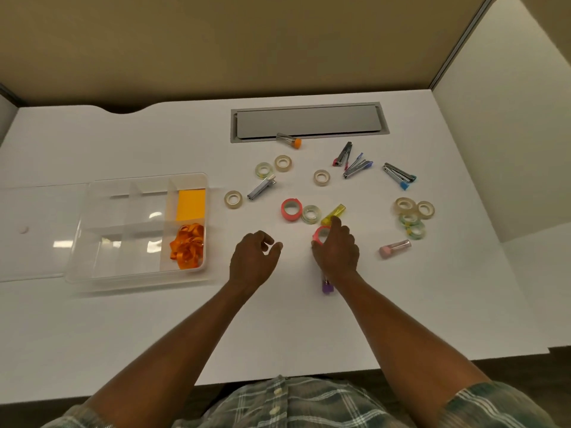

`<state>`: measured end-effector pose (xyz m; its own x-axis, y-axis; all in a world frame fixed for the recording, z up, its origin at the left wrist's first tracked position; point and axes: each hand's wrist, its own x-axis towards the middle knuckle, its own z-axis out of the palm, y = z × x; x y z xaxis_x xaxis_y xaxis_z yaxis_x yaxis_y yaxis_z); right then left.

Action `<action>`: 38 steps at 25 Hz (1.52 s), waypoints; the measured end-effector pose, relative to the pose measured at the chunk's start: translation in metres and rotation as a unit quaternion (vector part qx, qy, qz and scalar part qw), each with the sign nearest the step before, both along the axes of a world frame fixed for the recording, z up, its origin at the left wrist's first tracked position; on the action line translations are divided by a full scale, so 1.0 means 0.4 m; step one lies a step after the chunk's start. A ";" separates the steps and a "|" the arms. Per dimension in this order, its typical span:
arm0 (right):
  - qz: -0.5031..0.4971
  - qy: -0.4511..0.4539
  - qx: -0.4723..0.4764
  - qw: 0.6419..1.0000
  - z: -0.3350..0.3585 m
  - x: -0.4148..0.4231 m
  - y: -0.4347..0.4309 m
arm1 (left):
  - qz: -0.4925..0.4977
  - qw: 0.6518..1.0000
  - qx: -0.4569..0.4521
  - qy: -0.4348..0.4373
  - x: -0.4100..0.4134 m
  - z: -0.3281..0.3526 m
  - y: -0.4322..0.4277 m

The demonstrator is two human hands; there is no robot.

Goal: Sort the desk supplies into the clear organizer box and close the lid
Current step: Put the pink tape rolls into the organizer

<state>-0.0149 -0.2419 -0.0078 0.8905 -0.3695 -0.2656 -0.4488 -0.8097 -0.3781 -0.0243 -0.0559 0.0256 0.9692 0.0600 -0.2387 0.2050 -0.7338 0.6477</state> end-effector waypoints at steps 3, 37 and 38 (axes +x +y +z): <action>0.030 -0.076 0.209 0.974 0.021 0.000 0.018 | 0.091 0.969 -0.183 0.138 -0.001 0.019 -0.042; 0.123 -0.115 0.087 0.982 0.006 0.155 0.220 | -0.234 0.923 0.295 -0.083 0.172 -0.172 0.182; 0.079 -0.122 0.135 0.980 0.025 0.157 0.240 | -0.233 0.929 0.273 -0.089 0.170 -0.164 0.187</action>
